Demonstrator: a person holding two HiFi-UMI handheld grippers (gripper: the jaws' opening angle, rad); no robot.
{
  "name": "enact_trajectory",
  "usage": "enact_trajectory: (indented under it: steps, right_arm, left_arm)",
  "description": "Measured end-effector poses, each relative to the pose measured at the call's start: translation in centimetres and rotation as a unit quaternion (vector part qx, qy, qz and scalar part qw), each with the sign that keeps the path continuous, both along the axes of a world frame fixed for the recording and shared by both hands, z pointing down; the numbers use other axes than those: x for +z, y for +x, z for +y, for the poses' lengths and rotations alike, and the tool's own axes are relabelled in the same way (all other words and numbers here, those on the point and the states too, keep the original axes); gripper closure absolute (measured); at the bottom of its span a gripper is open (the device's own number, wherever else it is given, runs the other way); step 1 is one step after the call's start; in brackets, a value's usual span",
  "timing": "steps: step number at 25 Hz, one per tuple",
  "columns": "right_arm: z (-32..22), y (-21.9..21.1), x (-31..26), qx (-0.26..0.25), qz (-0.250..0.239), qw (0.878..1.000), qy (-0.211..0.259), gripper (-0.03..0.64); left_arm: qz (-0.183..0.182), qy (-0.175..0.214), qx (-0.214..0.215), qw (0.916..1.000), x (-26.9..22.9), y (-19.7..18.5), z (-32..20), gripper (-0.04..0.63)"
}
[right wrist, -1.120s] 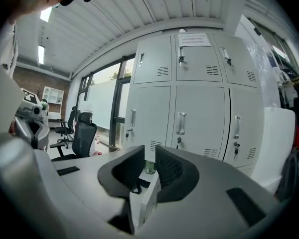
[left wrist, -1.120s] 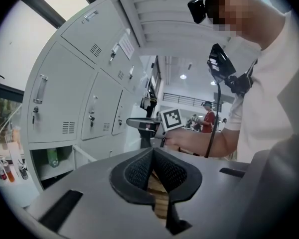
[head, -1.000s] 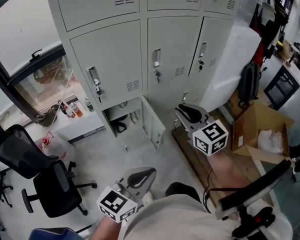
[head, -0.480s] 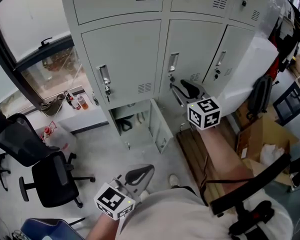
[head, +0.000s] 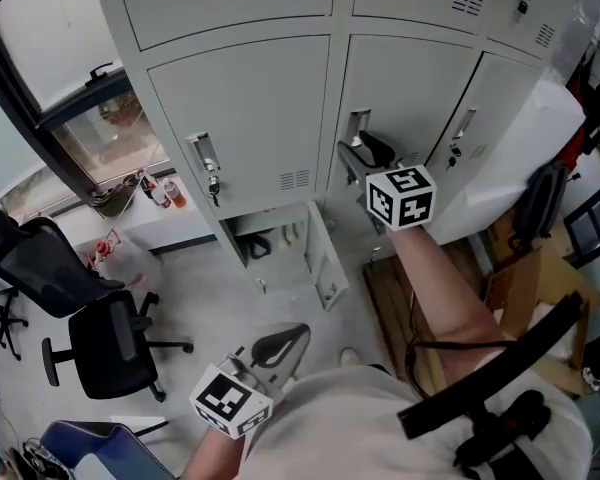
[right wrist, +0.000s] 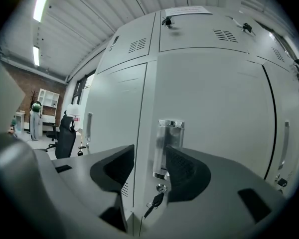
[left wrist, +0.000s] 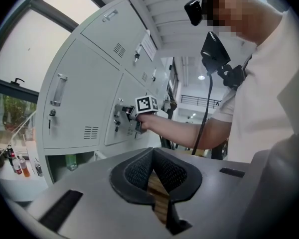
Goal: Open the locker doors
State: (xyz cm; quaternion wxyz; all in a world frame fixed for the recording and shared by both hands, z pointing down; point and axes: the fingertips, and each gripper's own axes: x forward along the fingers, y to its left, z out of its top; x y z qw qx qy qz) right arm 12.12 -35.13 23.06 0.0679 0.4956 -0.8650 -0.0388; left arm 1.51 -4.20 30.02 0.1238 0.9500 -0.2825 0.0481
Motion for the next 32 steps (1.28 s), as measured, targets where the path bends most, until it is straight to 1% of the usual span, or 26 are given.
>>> enact_trajectory:
  steps: [7,14,17,20,24,25,32]
  right_arm:
    - [-2.1,-0.1,0.0,0.023,-0.009,1.0,0.007,0.456]
    - [-3.2,-0.2,0.4,0.05,-0.016,0.999,0.001,0.456]
    - [-3.3,-0.4,0.7,0.057,-0.017,0.998,-0.003,0.478]
    - [-3.6,-0.6,0.7,0.063,-0.018,0.998,-0.002,0.485]
    - [-3.7,-0.4,0.7,0.067,-0.023,0.998,-0.002,0.5]
    - [-3.7,-0.3,0.7,0.068,-0.024,0.997,-0.004,0.514]
    - [-1.8,0.1,0.7,0.059,-0.031,0.998,-0.008,0.514]
  left_arm:
    - [0.0,-0.004,-0.008,1.0,0.2,0.3,-1.1,0.584]
    - [-0.008,-0.011,-0.018,0.9997,0.7,-0.8,-1.6,0.584]
    - [-0.008,-0.013,-0.021,0.9997,0.8,-1.4,-1.6,0.583]
    - [-0.007,-0.016,-0.02,0.9996,0.9,-1.9,-1.5,0.584]
    - [-0.007,-0.015,-0.017,0.9997,1.1,-2.3,-1.3,0.584]
    - [-0.007,-0.015,-0.017,0.9997,1.1,-2.4,-1.3,0.584]
    - [-0.003,-0.012,-0.007,0.9999,0.9,-2.4,-1.3,0.584]
